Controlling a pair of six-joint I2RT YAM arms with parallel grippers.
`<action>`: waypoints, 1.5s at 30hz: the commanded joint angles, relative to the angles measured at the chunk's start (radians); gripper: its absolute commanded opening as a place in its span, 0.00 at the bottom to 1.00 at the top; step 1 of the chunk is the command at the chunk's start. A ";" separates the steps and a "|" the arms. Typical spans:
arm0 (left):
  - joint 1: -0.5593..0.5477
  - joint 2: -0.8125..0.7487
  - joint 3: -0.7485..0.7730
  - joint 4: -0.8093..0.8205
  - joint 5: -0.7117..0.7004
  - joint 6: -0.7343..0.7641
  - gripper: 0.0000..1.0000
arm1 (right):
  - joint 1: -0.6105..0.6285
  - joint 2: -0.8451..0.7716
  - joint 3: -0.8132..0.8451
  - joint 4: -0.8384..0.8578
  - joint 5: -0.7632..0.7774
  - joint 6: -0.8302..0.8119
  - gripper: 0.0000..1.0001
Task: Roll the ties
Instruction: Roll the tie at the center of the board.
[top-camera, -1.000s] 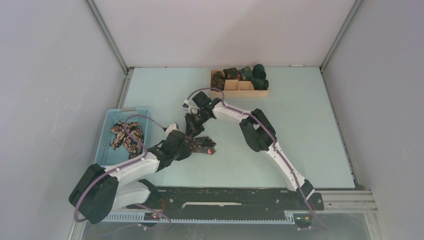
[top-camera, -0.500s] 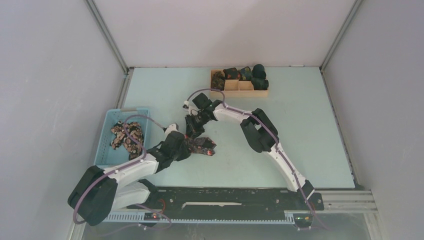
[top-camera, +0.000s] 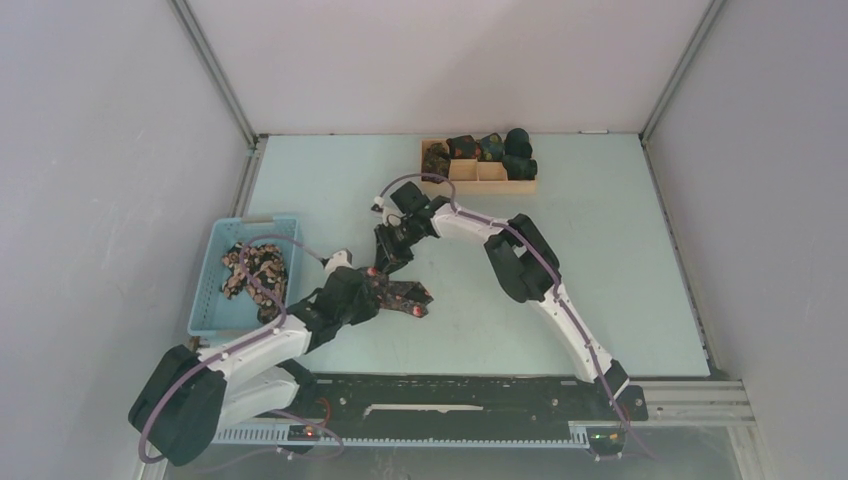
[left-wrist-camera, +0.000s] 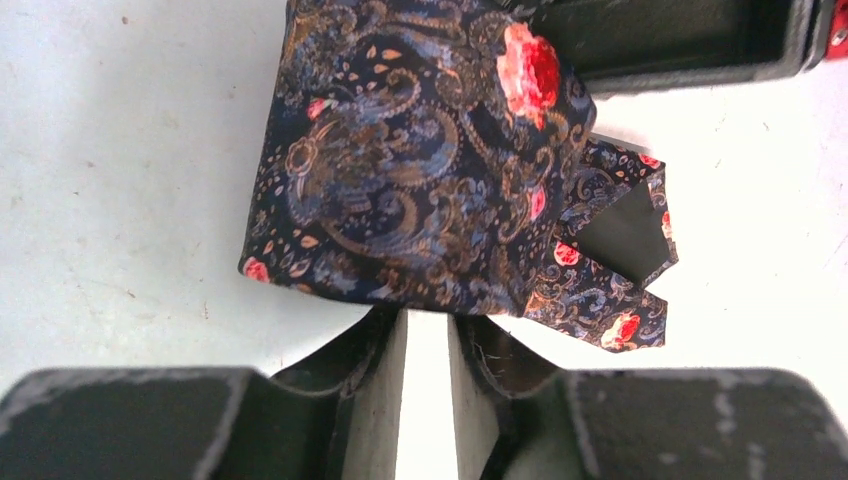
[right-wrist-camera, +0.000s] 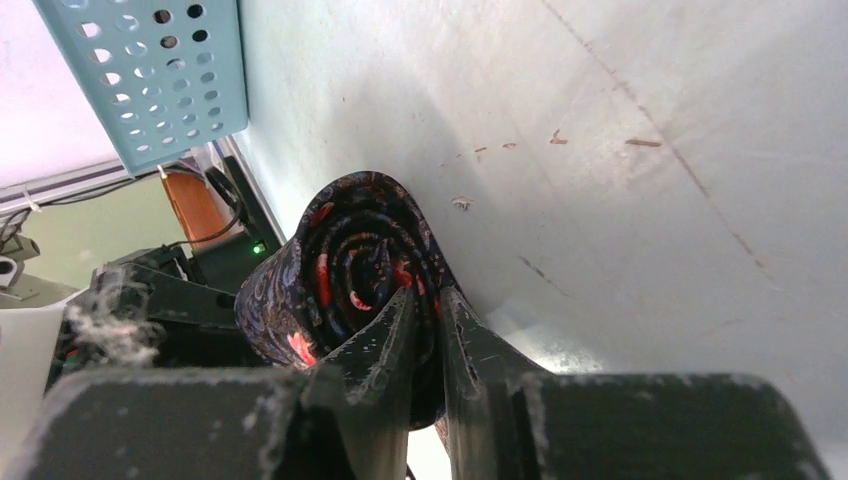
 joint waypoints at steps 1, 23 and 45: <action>0.009 -0.034 -0.024 -0.047 0.008 0.016 0.31 | -0.018 -0.037 0.072 0.014 -0.010 0.009 0.20; 0.008 -0.025 -0.008 -0.006 0.001 -0.029 0.30 | 0.036 0.011 0.072 0.054 -0.015 0.056 0.19; 0.007 -0.061 -0.014 -0.064 -0.015 -0.014 0.30 | -0.013 -0.014 0.198 -0.075 0.089 0.007 0.38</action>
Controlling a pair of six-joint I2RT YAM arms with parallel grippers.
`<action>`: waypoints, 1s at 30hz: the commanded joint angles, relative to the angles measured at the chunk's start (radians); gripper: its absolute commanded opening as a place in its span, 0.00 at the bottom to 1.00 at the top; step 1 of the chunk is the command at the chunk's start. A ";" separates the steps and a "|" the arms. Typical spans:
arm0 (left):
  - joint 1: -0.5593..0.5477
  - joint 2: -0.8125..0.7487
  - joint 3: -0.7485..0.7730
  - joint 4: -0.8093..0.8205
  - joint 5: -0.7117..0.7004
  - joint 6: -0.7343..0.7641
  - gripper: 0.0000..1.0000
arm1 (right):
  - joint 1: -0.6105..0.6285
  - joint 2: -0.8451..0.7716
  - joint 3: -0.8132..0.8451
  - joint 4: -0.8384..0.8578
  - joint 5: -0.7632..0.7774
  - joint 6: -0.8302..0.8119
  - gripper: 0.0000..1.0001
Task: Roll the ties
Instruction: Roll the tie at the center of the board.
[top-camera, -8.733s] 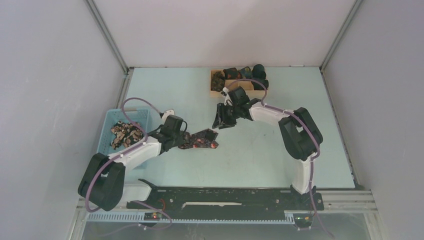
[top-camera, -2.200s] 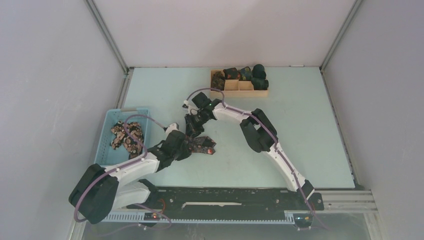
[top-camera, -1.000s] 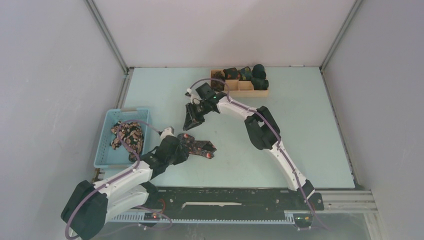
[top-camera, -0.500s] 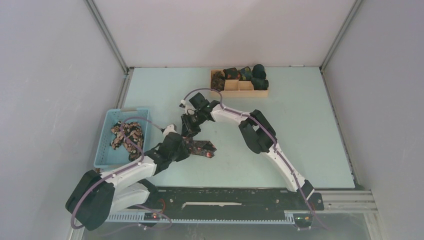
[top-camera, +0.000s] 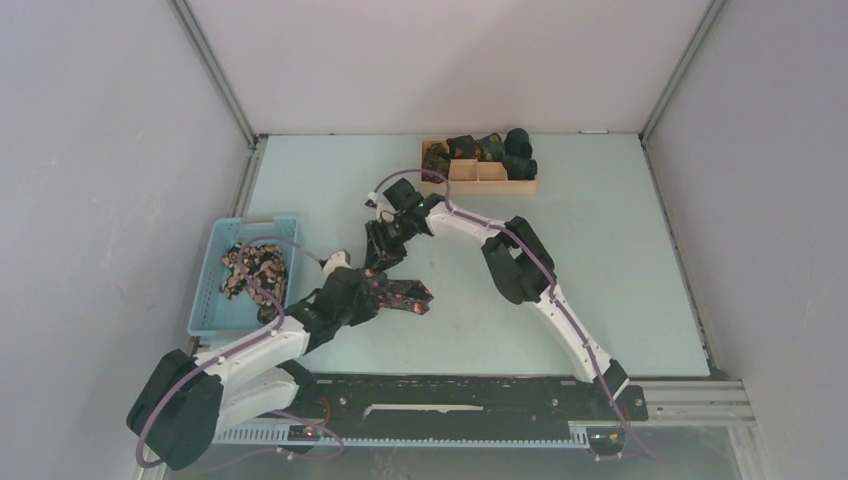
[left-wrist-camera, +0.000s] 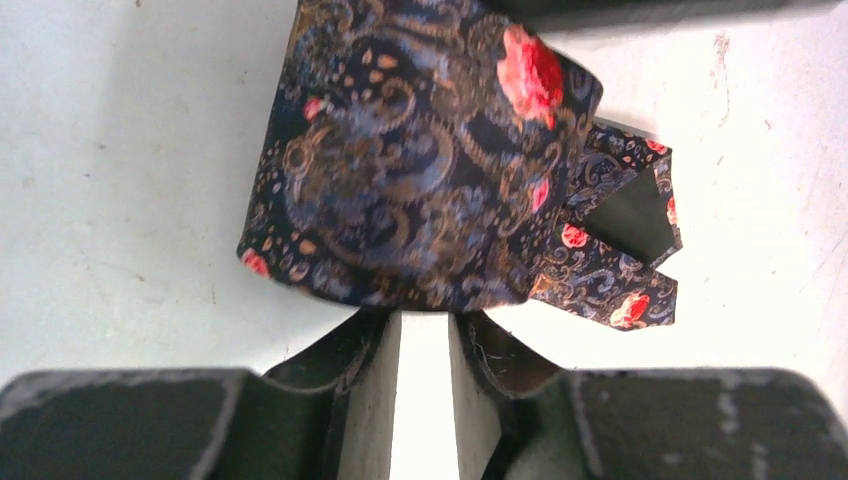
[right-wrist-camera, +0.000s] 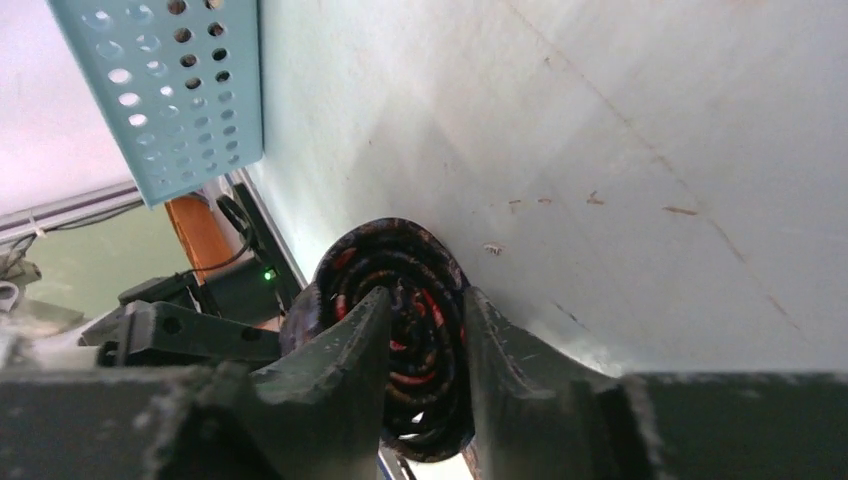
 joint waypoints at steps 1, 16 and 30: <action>0.006 -0.045 -0.017 -0.040 -0.014 0.003 0.31 | -0.037 -0.055 0.134 -0.096 0.073 -0.051 0.39; 0.027 -0.331 0.103 -0.351 -0.007 0.074 0.76 | -0.034 -0.463 -0.302 -0.016 0.249 -0.107 0.39; 0.234 -0.146 0.275 -0.394 0.104 0.243 0.88 | 0.059 -0.484 -0.527 0.246 0.257 0.078 0.19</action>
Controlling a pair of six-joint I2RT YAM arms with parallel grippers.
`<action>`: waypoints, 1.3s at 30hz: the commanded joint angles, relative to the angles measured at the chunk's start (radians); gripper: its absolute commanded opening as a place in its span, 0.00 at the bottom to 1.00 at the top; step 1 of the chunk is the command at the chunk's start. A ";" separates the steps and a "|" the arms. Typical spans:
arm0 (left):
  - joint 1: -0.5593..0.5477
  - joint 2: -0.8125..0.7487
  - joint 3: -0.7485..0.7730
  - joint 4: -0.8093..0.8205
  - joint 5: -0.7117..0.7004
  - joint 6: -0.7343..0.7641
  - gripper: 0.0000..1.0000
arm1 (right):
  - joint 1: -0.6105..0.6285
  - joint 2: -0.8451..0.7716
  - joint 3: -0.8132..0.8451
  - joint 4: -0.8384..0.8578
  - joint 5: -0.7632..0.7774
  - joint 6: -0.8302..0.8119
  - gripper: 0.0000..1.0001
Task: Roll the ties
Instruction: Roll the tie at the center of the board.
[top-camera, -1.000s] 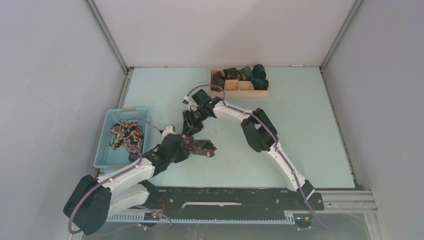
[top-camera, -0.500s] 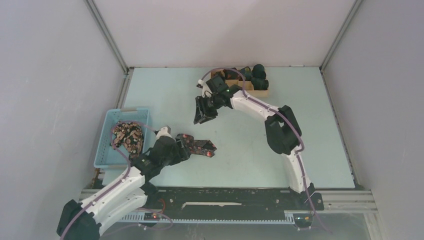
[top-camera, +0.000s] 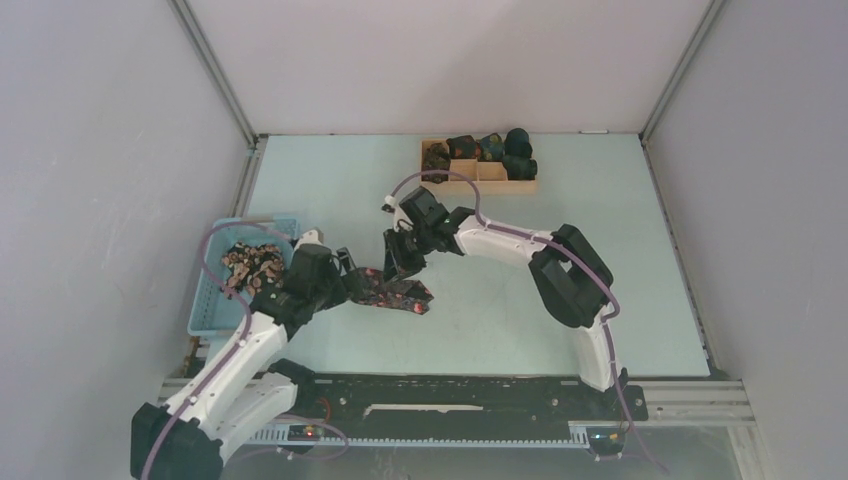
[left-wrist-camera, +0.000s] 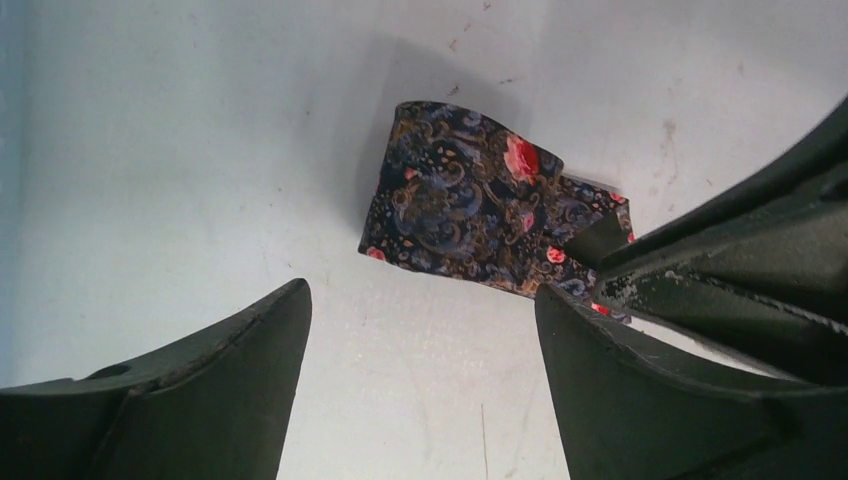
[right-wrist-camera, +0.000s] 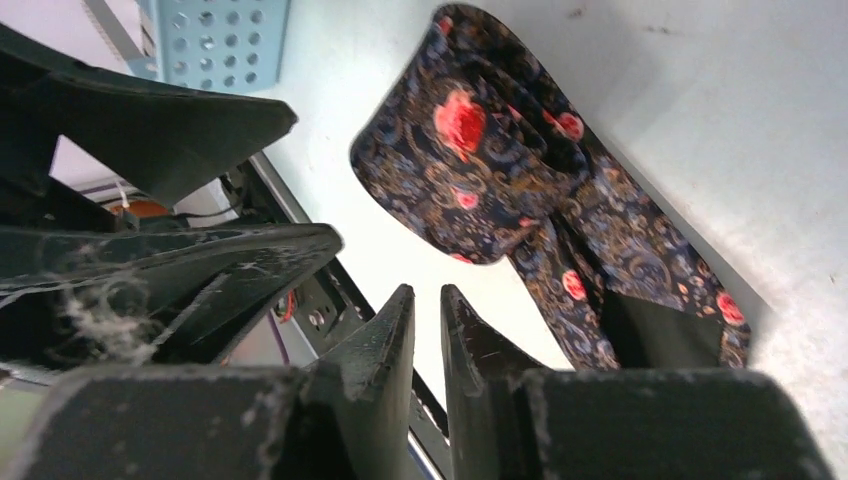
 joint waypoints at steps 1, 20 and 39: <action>0.043 0.088 0.079 -0.006 0.060 0.107 0.88 | 0.011 0.014 0.004 0.127 0.032 0.064 0.17; 0.079 0.337 0.067 0.208 0.155 0.150 0.86 | 0.014 0.155 -0.064 0.259 -0.011 0.114 0.10; 0.078 0.450 -0.001 0.318 0.223 0.132 0.49 | 0.001 0.190 -0.049 0.280 -0.040 0.112 0.09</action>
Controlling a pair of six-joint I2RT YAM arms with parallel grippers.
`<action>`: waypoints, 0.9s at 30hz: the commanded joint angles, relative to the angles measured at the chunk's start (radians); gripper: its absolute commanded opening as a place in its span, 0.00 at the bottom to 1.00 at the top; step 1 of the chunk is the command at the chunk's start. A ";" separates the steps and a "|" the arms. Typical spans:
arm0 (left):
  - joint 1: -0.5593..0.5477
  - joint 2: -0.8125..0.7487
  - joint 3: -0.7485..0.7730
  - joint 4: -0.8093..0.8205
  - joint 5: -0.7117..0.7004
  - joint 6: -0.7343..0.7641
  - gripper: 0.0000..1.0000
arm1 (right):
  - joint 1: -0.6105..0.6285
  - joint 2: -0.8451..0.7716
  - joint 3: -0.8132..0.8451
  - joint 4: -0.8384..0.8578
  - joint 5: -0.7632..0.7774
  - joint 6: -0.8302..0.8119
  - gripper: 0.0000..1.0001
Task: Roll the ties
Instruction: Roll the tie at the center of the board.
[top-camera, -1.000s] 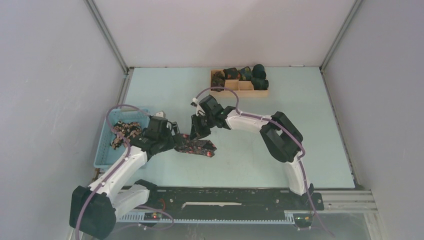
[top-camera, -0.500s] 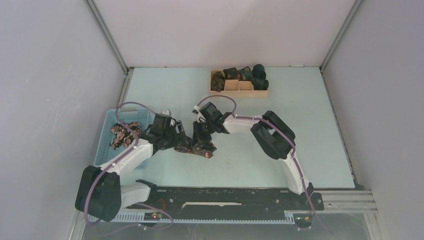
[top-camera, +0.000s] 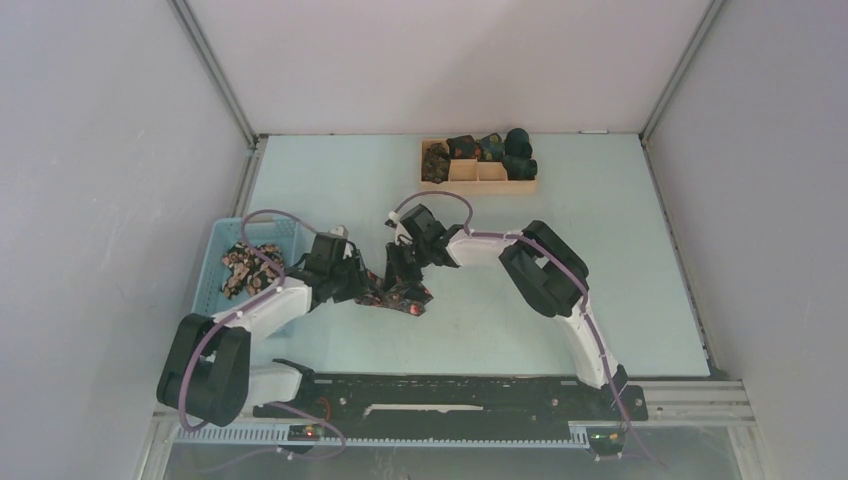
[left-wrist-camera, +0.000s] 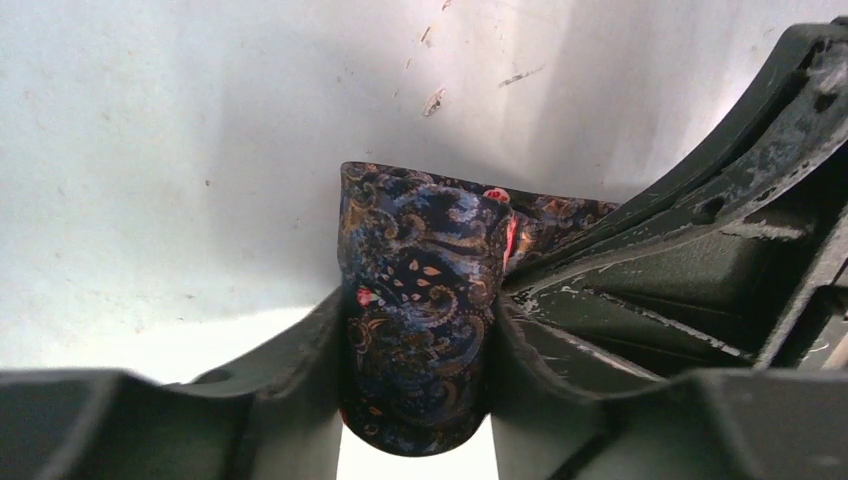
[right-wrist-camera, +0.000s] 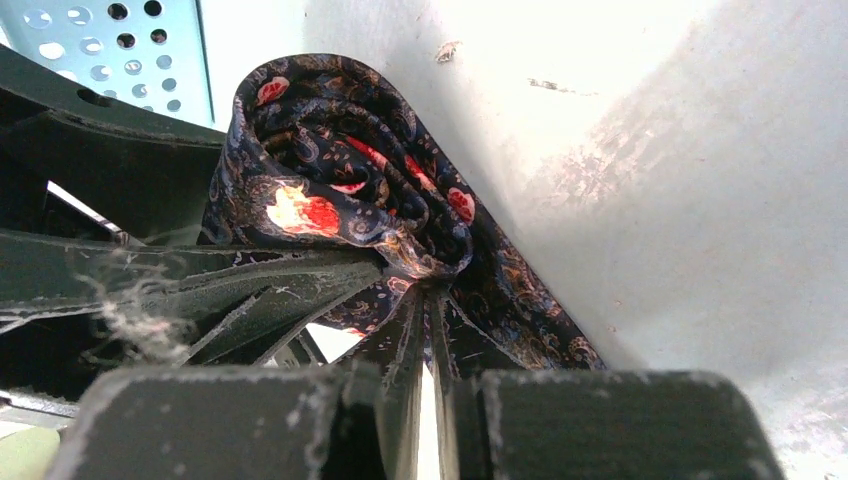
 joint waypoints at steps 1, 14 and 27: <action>0.005 0.011 -0.008 0.032 0.026 0.004 0.42 | 0.000 0.016 0.013 0.019 0.004 -0.011 0.09; -0.104 0.004 0.061 -0.111 -0.216 0.022 0.16 | -0.134 -0.257 -0.146 -0.078 0.059 -0.120 0.09; -0.253 0.069 0.166 -0.259 -0.499 0.012 0.12 | -0.260 -0.387 -0.229 -0.152 0.097 -0.180 0.09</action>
